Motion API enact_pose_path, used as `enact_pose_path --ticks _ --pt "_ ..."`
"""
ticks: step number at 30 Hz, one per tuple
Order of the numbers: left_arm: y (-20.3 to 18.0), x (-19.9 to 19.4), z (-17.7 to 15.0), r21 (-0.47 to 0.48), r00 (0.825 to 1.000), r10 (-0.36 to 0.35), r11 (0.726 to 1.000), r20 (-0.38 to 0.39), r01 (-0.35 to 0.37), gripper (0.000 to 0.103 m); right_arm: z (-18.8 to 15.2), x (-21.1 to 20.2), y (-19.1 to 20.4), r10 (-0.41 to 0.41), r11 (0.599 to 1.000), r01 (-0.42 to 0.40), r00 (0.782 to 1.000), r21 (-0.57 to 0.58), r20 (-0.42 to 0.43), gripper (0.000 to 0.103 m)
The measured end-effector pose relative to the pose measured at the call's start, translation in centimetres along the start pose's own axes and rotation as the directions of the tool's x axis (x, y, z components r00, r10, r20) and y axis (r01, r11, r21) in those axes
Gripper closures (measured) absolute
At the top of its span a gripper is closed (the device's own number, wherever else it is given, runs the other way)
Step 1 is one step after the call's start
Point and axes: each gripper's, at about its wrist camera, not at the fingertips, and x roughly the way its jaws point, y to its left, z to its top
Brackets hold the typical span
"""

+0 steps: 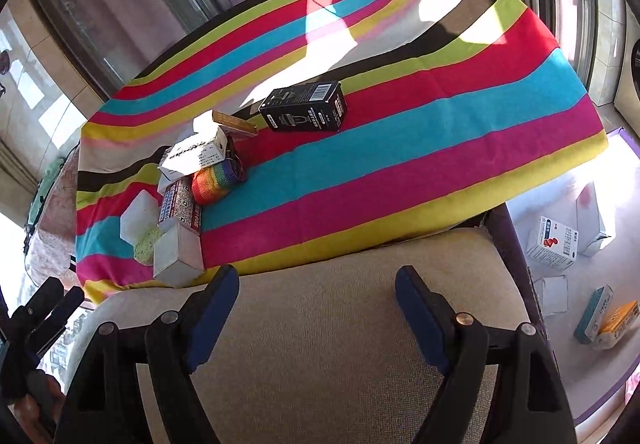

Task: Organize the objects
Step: 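Move both open tools back over the remaining items on the table, then grasp the black box with right tool while left tool closes on the white foam block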

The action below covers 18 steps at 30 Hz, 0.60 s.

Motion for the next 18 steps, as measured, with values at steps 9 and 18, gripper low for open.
enact_pose_path --ticks 9,18 --pt "1.5 4.0 3.6 -0.050 0.993 0.119 0.991 -0.021 -0.120 0.021 1.3 2.4 1.6 -0.029 0.999 0.029 1.000 -0.045 -0.011 0.021" --pt "2.2 9.0 5.9 -0.073 0.959 0.261 0.960 -0.111 -0.270 0.018 2.4 2.7 2.1 -0.077 0.996 0.080 0.995 -0.048 0.068 0.021"
